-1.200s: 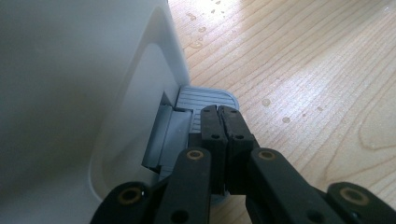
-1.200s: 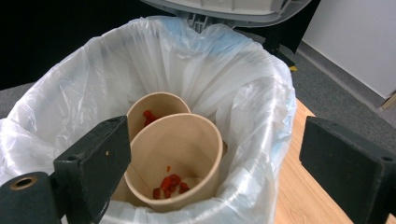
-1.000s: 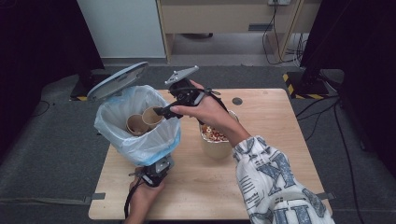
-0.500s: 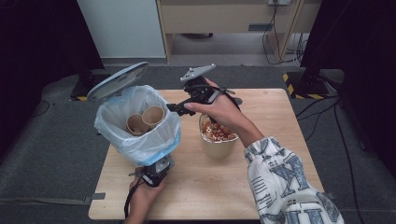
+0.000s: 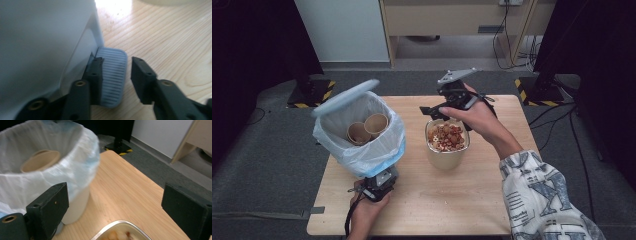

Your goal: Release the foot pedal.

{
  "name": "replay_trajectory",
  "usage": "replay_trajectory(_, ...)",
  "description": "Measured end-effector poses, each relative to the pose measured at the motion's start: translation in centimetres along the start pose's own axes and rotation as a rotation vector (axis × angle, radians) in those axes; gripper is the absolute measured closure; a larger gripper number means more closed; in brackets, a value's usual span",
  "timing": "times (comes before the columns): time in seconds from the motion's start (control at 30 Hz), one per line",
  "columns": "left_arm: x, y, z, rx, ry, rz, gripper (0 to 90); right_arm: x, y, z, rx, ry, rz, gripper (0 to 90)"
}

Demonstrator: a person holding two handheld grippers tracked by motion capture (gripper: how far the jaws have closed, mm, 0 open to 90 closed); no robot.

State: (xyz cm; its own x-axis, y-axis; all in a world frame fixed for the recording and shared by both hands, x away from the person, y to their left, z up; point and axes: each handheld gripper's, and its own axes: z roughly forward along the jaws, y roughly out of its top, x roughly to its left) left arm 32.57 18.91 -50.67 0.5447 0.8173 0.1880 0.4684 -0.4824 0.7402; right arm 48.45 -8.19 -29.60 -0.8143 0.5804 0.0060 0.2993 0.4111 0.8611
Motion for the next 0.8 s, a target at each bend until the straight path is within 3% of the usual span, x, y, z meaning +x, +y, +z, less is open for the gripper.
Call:
replay_trajectory(0.13,-0.6,0.1,-0.5,-0.026,-0.024,-0.008,52.6,-1.6,-1.3,-1.3,0.000,-0.044,0.033,7.6)
replay_trajectory(0.2,-0.9,0.1,-0.7,-0.030,-0.028,-0.058,49.9,-2.2,-1.9,-1.8,0.001,-0.064,0.052,7.3)
replay_trajectory(0.33,-0.9,0.0,-0.9,-0.042,-0.042,-0.081,45.3,-3.4,-3.2,-2.6,-0.006,-0.115,0.084,6.5)
replay_trajectory(0.63,-1.1,0.1,-0.9,-0.037,-0.076,-0.064,39.3,-5.5,-5.8,-4.2,-0.052,-0.259,0.181,6.3)
replay_trajectory(0.8,-1.2,0.1,-0.7,-0.026,-0.093,-0.064,37.0,-6.3,-7.4,-5.1,-0.067,-0.304,0.217,6.2)
